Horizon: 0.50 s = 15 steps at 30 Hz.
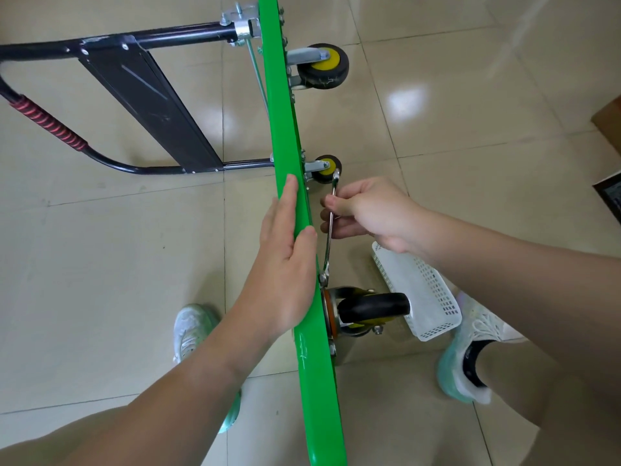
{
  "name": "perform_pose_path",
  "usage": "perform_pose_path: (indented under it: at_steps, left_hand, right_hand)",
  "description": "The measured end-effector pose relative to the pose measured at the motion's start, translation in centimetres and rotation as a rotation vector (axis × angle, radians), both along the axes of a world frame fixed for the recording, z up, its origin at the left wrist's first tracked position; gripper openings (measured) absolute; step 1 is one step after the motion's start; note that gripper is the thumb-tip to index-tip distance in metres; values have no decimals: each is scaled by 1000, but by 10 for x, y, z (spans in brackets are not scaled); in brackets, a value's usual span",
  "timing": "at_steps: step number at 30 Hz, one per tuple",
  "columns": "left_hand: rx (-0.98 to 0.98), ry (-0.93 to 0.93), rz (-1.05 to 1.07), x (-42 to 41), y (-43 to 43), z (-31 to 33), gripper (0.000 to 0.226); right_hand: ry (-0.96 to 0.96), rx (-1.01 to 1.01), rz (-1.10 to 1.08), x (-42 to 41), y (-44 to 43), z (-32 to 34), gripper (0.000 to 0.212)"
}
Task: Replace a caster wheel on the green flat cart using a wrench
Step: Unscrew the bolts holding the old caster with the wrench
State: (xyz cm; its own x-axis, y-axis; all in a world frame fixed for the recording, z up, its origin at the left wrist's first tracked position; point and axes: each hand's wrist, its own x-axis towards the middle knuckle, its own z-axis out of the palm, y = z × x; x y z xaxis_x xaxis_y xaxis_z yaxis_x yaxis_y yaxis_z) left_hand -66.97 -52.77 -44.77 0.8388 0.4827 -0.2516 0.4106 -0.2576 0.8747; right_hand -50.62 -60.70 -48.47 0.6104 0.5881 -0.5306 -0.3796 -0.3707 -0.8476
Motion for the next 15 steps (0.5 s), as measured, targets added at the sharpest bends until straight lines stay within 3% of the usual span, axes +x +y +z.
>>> perform_pose_path:
  at_steps: [7, 12, 15]
  left_hand:
    - [-10, -2, -10, -1, 3, -2, 64]
    - [-20, -11, -10, -2, 4, -3, 64]
    - [-11, -11, -2, -1, 3, -4, 64]
  right_hand:
    - [77, -63, 70, -8, 17, -9, 27]
    - [-74, 11, 56, -21, 5, 1, 12]
    - [-173, 100, 9, -37, -11, 12, 18]
